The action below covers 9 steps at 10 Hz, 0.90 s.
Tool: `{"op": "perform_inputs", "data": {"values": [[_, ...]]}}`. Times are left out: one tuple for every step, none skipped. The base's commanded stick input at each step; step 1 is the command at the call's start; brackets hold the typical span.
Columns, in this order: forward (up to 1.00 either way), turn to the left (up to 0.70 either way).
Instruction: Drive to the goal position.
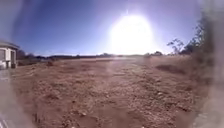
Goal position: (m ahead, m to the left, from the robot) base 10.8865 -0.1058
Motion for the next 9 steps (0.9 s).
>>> {"op": "perform_inputs", "data": {"values": [[0.5, 0.0], [0.5, 0.0], [0.5, 0.0], [0.5, 0.0], [0.5, 0.0], [0.5, 0.0], [0.5, 0.0], [0.5, 0.0], [0.5, 0.0]]}}
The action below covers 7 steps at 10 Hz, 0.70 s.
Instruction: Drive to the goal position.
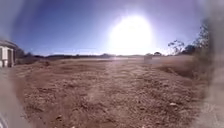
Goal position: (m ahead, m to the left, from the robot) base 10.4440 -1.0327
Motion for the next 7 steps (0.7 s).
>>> {"op": "perform_inputs", "data": {"values": [[0.5, 0.0], [0.5, 0.0], [0.5, 0.0], [0.5, 0.0], [0.5, 0.0], [0.5, -0.44], [0.5, -0.5]]}}
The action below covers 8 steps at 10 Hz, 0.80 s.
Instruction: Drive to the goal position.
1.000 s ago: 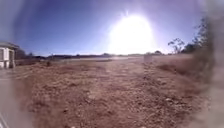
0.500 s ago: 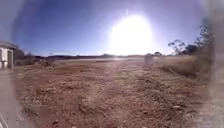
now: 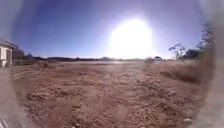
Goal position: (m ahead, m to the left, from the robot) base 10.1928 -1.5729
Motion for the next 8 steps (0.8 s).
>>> {"op": "perform_inputs", "data": {"values": [[0.5, -0.38], [0.5, 0.0], [0.5, 0.0], [0.5, 0.0], [0.5, 0.0], [0.5, 0.0], [0.5, 0.0], [0.5, 0.0]]}}
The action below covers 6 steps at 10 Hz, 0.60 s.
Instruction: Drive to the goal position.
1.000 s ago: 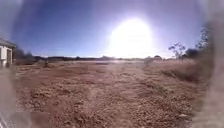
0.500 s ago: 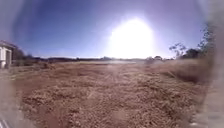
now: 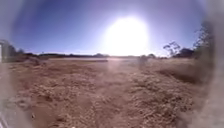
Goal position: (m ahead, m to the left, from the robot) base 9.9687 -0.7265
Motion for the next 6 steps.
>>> {"op": "perform_inputs", "data": {"values": [[0.5, 0.0], [0.5, 0.0], [0.5, 0.0], [0.5, 0.0], [0.5, 0.0], [0.5, 0.0]]}}
